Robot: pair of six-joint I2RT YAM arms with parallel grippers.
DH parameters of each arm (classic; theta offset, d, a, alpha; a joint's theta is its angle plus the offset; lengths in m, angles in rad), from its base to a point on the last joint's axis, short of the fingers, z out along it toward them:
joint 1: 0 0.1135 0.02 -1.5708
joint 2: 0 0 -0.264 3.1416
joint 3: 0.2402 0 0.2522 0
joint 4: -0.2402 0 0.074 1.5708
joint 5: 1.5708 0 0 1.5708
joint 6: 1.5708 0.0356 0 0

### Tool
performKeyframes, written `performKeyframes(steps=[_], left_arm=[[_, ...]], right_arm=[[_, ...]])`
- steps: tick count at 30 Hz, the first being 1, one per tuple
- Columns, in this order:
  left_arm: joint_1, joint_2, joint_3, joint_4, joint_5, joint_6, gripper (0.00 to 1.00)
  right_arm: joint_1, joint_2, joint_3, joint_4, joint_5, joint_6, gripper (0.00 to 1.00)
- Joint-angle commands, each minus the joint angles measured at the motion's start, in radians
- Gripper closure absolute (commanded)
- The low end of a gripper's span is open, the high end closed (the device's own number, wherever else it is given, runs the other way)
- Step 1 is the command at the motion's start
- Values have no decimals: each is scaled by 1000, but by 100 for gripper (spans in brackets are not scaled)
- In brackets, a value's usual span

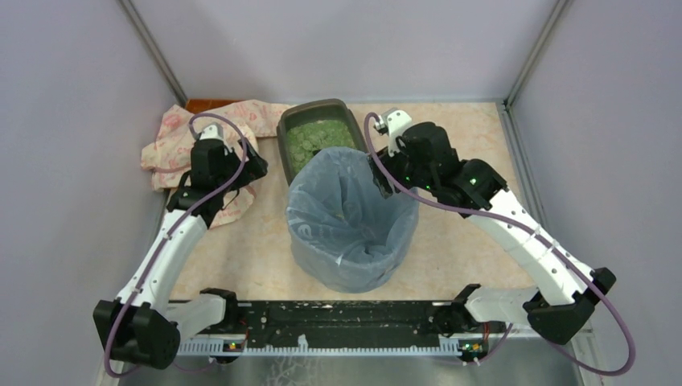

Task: Clean the litter box

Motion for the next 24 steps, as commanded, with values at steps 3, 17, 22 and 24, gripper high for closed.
performKeyframes(steps=[3,17,22,24], left_arm=[[4,-28,-15,35,16,28,0],[3,-32,-27,42,33,25,0],[4,-37,-28,42,35,25,0],[3,-37,-29,42,36,24,0]], right_arm=[[15,-5,13,28,92,-23,36],[13,3,-13,75,183,-22,95],[-30,-7,-14,84,174,-19,100],[-71,-16,-17,85,169,-12,100]])
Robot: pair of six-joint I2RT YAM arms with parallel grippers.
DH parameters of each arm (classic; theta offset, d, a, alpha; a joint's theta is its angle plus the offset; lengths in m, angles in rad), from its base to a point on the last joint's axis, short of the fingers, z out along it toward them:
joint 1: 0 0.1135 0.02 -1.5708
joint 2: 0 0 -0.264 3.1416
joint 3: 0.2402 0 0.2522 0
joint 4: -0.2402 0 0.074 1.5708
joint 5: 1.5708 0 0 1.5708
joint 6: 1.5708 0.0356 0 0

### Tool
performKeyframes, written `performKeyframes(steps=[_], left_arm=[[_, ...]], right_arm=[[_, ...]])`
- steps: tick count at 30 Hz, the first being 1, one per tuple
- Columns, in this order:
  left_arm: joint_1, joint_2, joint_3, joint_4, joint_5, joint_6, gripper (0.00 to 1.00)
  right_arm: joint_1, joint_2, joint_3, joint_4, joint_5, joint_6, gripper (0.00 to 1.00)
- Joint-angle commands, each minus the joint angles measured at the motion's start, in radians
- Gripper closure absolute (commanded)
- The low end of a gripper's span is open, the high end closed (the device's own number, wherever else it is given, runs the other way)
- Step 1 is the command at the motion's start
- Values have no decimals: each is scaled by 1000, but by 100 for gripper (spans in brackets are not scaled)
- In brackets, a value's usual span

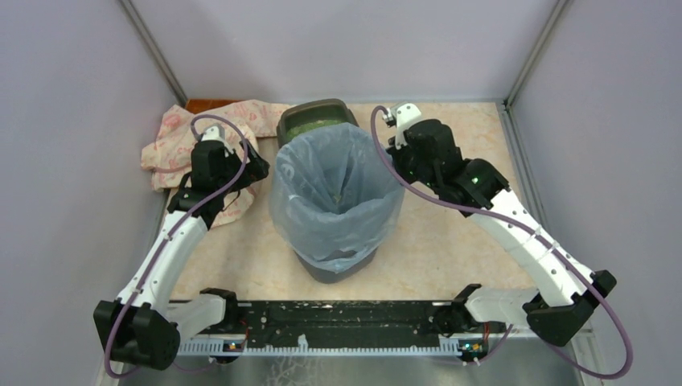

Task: Clean the litter box

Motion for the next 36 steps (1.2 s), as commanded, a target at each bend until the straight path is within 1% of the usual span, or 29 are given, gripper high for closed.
performKeyframes(steps=[1,4,10,19,24,31,36], left_arm=[[3,-23,-9,26,11,12,0],[4,-24,-10,26,10,14,0],[4,-16,-5,32,19,14,0],[4,-13,-7,41,30,11,0],[4,-9,-4,43,46,9,0],[4,-2,2,44,68,6,0],[4,4,12,44,81,2,0]], right_arm=[[-87,-29,-5,46,50,8,100],[-131,-55,-12,46,75,4,100],[-161,-94,0,54,133,2,100],[-266,-78,52,4,275,-5,100],[-342,-71,31,-2,354,2,100],[-452,-112,-23,13,391,40,100],[-493,-141,-41,13,421,58,100]])
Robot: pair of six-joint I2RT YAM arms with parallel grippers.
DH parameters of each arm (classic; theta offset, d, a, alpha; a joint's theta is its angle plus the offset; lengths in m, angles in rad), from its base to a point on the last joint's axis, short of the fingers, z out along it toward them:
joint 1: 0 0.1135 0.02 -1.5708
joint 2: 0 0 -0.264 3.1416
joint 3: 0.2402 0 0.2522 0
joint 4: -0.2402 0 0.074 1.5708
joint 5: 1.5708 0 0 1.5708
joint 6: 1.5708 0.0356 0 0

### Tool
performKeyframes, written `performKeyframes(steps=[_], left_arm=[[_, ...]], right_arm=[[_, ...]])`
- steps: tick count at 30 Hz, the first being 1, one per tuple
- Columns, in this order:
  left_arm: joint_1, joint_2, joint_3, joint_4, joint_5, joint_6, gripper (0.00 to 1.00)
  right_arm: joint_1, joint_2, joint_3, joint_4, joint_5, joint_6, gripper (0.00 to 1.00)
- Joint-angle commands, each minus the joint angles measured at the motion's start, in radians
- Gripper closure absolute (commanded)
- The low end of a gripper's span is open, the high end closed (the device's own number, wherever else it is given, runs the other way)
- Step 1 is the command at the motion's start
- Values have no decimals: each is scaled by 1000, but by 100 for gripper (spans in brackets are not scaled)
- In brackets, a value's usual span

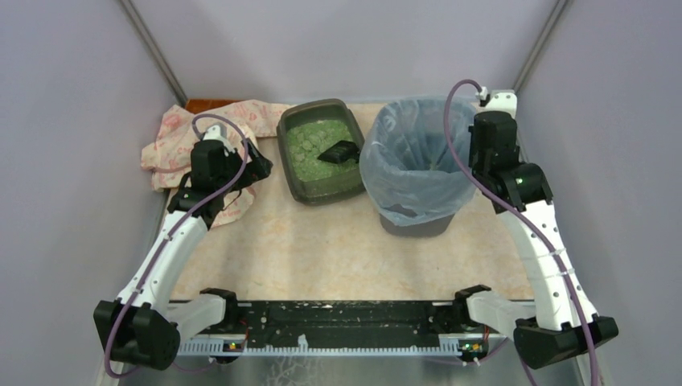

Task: Clean the litter box

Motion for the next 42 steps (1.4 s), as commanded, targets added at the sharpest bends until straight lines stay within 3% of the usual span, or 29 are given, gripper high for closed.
performKeyframes(steps=[1,12,16,20,22,24,26,29,34,39,42], left_arm=[[3,4,14,24,40,3,0],[3,3,-25,85,153,-45,0],[-6,11,-84,203,255,-107,0],[-65,61,-74,248,265,-117,0],[-84,93,-47,237,278,-107,5],[-101,120,-30,238,274,-108,4],[-123,143,-17,245,255,-113,1],[-166,179,13,239,186,-103,1],[-266,278,118,114,-117,-57,3],[-280,370,138,109,-181,-126,3],[-281,401,119,150,-229,-176,3]], right_arm=[[-46,-49,-7,48,109,32,100],[-86,-30,-42,55,78,78,100],[-86,-22,-93,126,-2,117,99],[-86,-51,-132,164,-32,140,77],[-86,-81,-131,173,-35,140,67],[-86,-111,-125,185,-47,132,51],[-86,-129,-106,180,-55,123,41],[-86,-154,-78,174,-77,114,34],[-86,-213,-55,188,-108,107,32],[-86,-278,-53,226,-210,101,32],[-86,-297,-83,277,-373,90,29]])
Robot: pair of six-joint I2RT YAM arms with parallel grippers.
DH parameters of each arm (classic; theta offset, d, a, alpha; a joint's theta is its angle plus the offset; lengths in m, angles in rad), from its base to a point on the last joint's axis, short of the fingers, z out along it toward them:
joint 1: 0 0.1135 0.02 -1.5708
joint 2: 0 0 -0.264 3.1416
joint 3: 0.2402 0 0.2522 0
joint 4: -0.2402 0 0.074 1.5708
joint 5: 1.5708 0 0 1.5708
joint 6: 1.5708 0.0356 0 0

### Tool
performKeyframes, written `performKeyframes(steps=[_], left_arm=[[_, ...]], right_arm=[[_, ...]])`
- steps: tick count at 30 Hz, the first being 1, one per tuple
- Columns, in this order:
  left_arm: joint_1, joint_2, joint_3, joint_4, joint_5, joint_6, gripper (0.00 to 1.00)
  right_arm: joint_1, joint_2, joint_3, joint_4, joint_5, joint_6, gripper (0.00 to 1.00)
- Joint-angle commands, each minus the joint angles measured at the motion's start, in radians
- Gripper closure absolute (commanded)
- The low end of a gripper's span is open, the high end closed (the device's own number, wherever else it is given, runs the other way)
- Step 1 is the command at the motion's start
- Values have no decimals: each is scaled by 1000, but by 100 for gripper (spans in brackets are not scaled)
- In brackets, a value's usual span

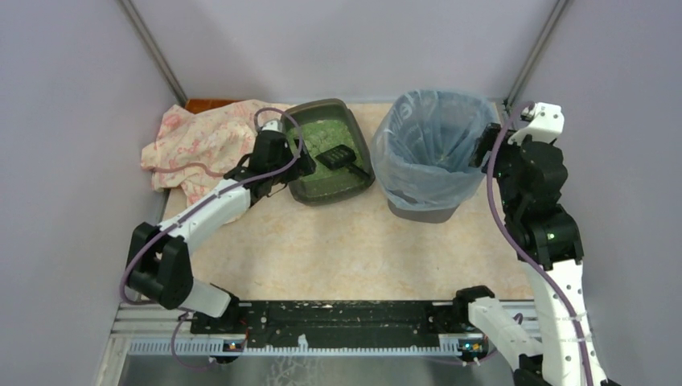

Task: Clean the litter box

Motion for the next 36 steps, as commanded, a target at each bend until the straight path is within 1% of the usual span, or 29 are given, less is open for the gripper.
performKeyframes(steps=[1,3,5,9,14,17,19,21,24,27,29,33,36], left_arm=[[-1,43,-6,12,-127,-77,3],[-1,61,-11,19,-143,-91,3],[-1,80,-13,20,-152,-96,3],[-1,114,-16,20,-159,-103,3],[0,172,-20,26,-187,-90,5],[-1,225,5,-15,-229,-74,8],[-1,249,23,-59,-241,-72,13],[0,254,19,-65,-240,-72,21],[-1,233,-16,-46,-229,-56,37],[-1,193,-72,-30,-227,-45,49],[-1,160,-106,-27,-223,-42,55],[0,87,-156,-23,-211,-27,57],[-1,21,-180,-42,-197,-17,63]], right_arm=[[-2,-25,9,114,-242,-8,28],[-3,-11,-4,113,-322,10,28],[-3,-1,-17,116,-357,13,27],[-2,0,-22,115,-328,-8,26],[-3,-2,-26,114,-307,-18,26],[-3,1,-35,112,-302,-22,26],[-2,5,-40,114,-293,-25,26],[-2,9,-47,116,-291,-25,26],[-2,17,-58,123,-295,-17,26],[-3,20,-75,127,-281,-9,26],[-1,26,-80,125,-252,-2,26],[-2,48,-66,105,-224,3,26],[-3,55,-61,101,-197,3,26]])
